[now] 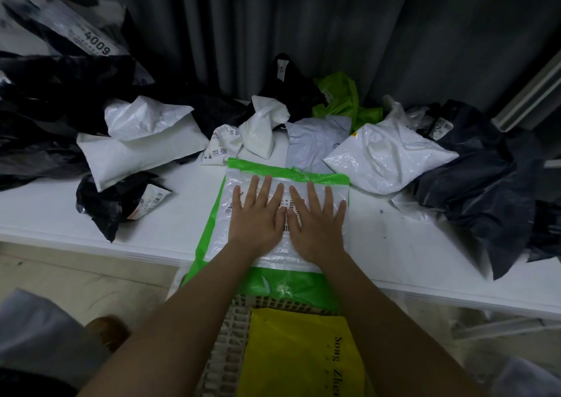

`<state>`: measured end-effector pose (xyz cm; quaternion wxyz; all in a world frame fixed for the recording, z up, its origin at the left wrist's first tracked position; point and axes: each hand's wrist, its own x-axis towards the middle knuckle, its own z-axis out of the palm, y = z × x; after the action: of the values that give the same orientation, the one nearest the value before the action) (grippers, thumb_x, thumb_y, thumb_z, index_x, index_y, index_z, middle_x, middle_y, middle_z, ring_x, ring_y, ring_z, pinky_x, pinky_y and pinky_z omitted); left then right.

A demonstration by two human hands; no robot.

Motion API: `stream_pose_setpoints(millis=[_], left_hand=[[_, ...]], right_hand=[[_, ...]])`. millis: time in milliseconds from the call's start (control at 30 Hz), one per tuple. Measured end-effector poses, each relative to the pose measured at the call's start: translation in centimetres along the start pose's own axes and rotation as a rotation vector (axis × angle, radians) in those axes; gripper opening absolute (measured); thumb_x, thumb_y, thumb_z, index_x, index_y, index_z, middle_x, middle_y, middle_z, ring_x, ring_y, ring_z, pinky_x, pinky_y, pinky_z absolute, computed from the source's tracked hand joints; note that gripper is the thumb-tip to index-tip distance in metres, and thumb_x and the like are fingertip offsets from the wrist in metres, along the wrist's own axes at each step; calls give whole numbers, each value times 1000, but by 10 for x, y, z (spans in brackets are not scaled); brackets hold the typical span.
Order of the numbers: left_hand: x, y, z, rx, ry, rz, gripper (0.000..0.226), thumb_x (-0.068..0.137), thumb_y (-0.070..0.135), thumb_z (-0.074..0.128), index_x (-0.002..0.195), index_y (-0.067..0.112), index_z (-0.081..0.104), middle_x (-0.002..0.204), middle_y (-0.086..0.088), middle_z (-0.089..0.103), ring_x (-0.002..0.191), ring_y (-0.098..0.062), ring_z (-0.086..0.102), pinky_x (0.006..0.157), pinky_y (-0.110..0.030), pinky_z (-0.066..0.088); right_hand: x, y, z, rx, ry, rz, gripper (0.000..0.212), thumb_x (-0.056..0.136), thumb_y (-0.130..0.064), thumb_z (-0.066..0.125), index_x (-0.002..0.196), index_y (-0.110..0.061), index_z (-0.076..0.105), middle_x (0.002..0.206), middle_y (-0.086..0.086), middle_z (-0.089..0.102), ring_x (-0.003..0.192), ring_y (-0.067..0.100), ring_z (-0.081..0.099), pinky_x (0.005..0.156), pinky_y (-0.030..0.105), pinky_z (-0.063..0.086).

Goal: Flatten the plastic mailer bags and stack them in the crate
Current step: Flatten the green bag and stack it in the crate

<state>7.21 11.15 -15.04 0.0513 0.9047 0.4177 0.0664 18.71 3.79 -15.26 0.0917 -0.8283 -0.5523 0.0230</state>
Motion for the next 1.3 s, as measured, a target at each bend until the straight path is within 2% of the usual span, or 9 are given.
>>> stream_pose_setpoints(millis=[300, 467, 933, 1300], left_hand=[[1, -1, 3, -3, -17, -8, 78, 80, 50, -16, 153, 28, 0, 161, -2, -8, 146, -22, -15, 116, -51, -11], [1, -2, 5, 12, -21, -9, 77, 80, 50, -16, 153, 28, 0, 161, -1, -7, 147, -22, -15, 116, -51, -11], [0, 0, 5, 19, -34, -13, 78, 79, 50, -18, 152, 29, -3, 160, -1, -9, 146, -21, -17, 116, -51, -13], [0, 1, 7, 24, -35, -15, 79, 78, 50, -18, 152, 29, -3, 160, -1, -8, 147, -21, -15, 115, -51, -12]], right_hand=[[1, 0, 3, 20, 18, 1, 74, 81, -58, -9, 151, -41, 9, 162, 0, 0, 147, 32, -10, 113, 58, -12], [1, 1, 6, 7, -4, 4, 74, 80, -59, -11, 150, -43, 4, 162, -1, -4, 147, 31, -13, 113, 57, -12], [1, 1, 11, 24, 32, -1, 72, 84, -58, -6, 151, -40, 12, 162, 1, 3, 147, 32, -8, 113, 58, -10], [1, 3, 16, 10, 25, 4, 71, 83, -58, -7, 151, -40, 9, 162, 1, 1, 147, 32, -8, 113, 57, -11]])
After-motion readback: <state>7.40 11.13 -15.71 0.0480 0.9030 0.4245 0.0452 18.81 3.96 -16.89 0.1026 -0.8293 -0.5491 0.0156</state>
